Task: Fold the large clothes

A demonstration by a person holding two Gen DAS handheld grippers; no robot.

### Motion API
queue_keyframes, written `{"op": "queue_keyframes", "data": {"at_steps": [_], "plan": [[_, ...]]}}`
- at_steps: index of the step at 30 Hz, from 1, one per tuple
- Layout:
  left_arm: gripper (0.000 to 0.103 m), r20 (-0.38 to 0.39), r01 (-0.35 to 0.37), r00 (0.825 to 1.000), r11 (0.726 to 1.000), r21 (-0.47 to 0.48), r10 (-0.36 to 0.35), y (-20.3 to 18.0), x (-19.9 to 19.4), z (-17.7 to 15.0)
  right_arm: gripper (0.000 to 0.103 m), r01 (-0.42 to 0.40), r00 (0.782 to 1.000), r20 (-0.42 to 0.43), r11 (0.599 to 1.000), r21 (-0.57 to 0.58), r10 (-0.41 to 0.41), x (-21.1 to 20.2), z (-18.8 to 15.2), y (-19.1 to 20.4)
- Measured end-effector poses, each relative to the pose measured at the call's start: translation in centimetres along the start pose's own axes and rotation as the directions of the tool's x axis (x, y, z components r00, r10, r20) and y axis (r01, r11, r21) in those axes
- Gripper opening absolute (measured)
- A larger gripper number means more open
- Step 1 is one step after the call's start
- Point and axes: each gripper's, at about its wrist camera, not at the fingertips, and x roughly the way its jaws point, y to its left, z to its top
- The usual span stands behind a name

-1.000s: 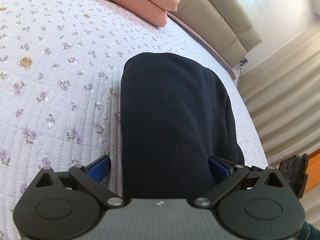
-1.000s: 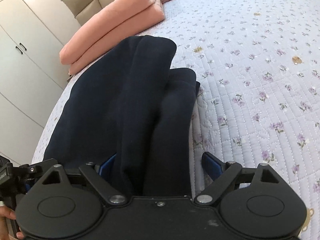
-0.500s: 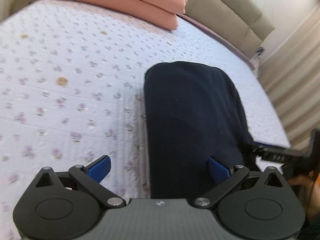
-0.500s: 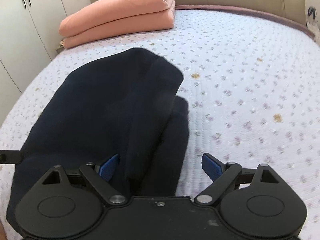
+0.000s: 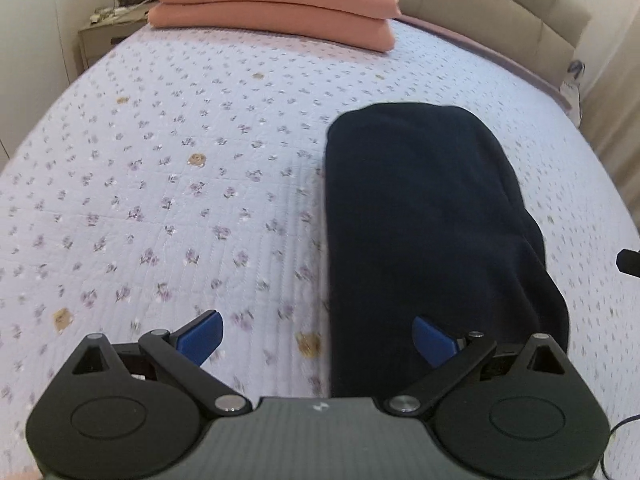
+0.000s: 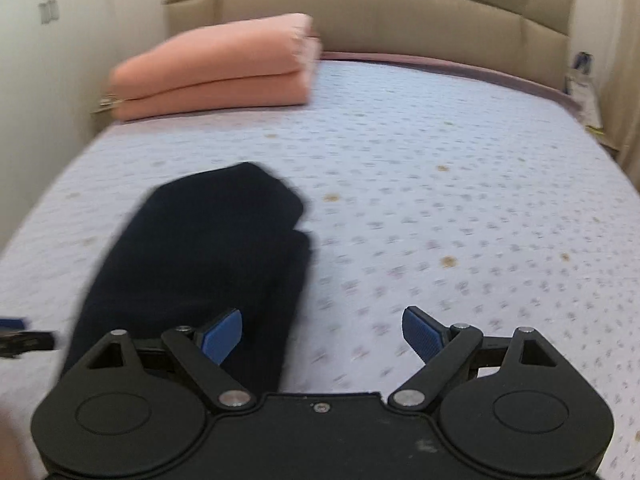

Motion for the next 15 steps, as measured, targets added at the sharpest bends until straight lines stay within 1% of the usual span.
{"op": "queue_keyframes", "data": {"at_steps": [2,3,5,7,10,12,15], "plan": [[0.103,0.001,0.019,1.000,1.000,-0.011,-0.019,-0.8,-1.1,-0.7,0.103,-0.033,0.999,0.029,0.999,0.039,0.032,-1.3,-1.1,1.0],[0.103,0.005,0.021,1.000,1.000,-0.019,-0.021,-1.1,-1.6,-1.1,0.103,-0.044,0.999,0.026,0.997,0.056,0.042,-1.8,-1.6,1.6],[0.103,0.020,0.017,1.000,0.999,-0.031,-0.016,-1.8,-2.6,-1.7,0.103,-0.063,0.998,-0.009,0.997,0.054,0.063,-1.8,-2.7,2.8],[0.103,0.026,0.011,1.000,1.000,-0.028,-0.011,-2.3,-3.2,-2.0,0.103,-0.058,0.997,-0.058,0.998,0.025,0.060,-1.1,-3.4,3.9],[0.103,0.052,0.003,0.999,1.000,-0.007,-0.002,-3.0,-3.7,-2.3,0.103,-0.058,0.993,-0.103,0.998,0.005,0.058,-0.4,-4.5,5.1],[0.103,0.047,0.001,0.999,1.000,-0.013,0.000,-3.0,-3.5,-2.5,0.103,-0.069,0.990,-0.122,0.998,0.005,0.069,0.0,-4.7,5.4],[0.103,0.036,-0.036,0.999,0.999,0.006,0.036,-3.1,-2.7,-2.9,0.103,-0.120,0.982,-0.142,0.992,0.049,0.126,-0.1,-5.0,5.6]]}}
